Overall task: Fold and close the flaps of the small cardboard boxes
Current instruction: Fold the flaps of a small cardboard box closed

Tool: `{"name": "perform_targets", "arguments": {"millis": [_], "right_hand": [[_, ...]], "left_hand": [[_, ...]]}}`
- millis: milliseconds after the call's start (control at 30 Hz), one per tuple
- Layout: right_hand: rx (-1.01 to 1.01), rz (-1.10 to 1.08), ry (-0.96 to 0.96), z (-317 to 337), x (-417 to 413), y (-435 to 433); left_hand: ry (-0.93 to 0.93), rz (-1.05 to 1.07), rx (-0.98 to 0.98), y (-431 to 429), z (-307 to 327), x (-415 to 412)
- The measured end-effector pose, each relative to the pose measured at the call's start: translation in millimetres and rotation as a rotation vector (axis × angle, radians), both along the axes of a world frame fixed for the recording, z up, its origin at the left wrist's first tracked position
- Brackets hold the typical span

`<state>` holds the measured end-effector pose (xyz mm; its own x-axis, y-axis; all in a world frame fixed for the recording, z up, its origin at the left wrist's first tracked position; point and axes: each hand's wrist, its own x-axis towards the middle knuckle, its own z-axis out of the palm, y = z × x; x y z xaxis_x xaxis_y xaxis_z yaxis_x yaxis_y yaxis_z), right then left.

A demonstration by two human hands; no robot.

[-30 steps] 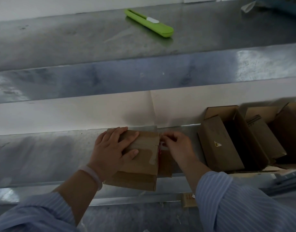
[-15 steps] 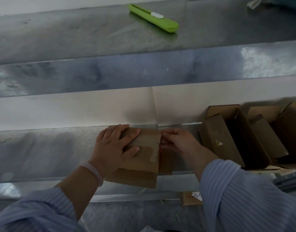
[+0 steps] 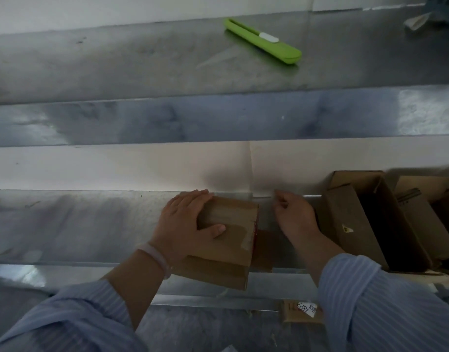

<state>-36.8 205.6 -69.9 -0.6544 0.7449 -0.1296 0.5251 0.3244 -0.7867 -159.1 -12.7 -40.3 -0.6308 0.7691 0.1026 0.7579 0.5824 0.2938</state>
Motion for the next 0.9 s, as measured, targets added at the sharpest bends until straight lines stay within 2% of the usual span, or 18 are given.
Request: {"name": "perform_targets", "arguments": {"millis": [100, 233, 367, 500, 600, 700, 733, 800, 900], "right_hand": [[0.067, 0.039, 0.044, 16, -5, -12], [0.16, 0.062, -0.006, 24, -16, -19], [0.143, -0.022, 0.006, 23, -18, -19], [0.139, 0.008, -0.042, 28, -22, -28], [0.201, 0.068, -0.042, 40, -25, -46], [0.422, 0.326, -0.029, 52, -27, -82], [0.495, 0.443, -0.083, 51, -29, -97], [0.625, 0.575, -0.189, 39, -33, -117], [0.706, 0.566, -0.242, 23, -36, -125]], "left_hand": [[0.013, -0.001, -0.069, 3, 4, 2], [0.081, -0.038, -0.184, 3, 5, 3], [-0.057, -0.077, -0.162, -3, 11, -5], [-0.252, -0.203, -0.119, -10, 21, -25], [-0.203, -0.241, -0.035, -23, 18, -37], [-0.093, -0.115, 0.084, -36, 5, -33], [-0.128, -0.059, 0.139, -39, 0, -31], [-0.314, 0.031, 0.252, -46, -10, -28], [-0.575, 0.122, 0.438, -59, -17, -22]]}}
